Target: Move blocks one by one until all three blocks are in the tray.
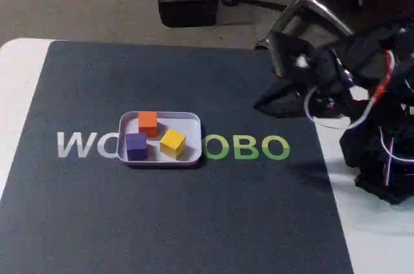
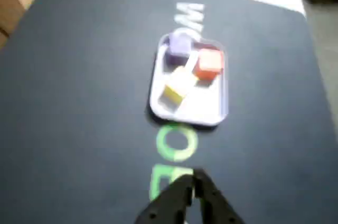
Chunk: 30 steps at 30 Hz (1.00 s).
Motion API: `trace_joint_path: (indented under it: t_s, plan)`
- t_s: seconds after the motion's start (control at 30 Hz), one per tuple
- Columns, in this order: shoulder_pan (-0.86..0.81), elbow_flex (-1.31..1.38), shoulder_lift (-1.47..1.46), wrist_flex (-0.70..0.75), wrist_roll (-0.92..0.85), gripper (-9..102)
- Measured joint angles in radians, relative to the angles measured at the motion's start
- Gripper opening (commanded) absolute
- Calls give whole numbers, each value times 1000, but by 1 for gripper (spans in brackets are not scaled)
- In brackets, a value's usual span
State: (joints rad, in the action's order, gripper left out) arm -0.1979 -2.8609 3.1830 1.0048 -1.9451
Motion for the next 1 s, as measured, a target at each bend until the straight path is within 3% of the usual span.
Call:
trace_joint_path:
  t_s: [0.43,0.73,1.0]
  plan:
    - [6,-213,120,72,107,-8]
    - [-89,-311,118,81,115,-8]
    - [-98,-316,124,261,114,-8]
